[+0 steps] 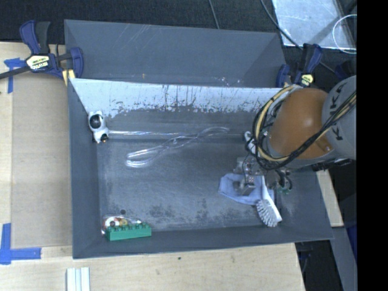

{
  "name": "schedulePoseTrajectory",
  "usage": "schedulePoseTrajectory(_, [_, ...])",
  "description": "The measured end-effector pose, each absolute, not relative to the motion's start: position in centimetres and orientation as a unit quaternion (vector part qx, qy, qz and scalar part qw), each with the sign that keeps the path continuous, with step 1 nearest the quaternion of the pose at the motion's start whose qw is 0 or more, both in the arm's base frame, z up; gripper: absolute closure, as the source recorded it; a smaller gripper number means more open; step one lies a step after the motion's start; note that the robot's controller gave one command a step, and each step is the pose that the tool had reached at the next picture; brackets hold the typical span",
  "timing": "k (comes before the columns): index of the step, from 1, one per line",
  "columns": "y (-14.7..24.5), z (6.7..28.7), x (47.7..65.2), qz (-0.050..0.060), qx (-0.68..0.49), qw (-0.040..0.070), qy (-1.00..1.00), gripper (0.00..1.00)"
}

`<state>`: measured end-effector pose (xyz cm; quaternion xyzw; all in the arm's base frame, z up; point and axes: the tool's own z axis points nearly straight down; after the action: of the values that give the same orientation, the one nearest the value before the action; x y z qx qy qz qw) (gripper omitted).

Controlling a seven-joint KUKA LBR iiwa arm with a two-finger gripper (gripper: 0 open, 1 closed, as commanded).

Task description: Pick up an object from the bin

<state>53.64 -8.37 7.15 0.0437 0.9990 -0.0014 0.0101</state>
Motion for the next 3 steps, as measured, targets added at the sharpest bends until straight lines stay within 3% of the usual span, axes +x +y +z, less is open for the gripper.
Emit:
schedulePoseTrajectory(1, [-8.4,8.1,53.5,-0.001,0.045,0.011,0.999,1.00])
schedulePoseTrajectory(2, [-7.0,10.7,52.7,-0.002,0.035,0.006,0.999,1.00])
schedulePoseTrajectory(3, [-7.9,6.8,59.3,-0.002,-0.010,0.009,1.000,1.00])
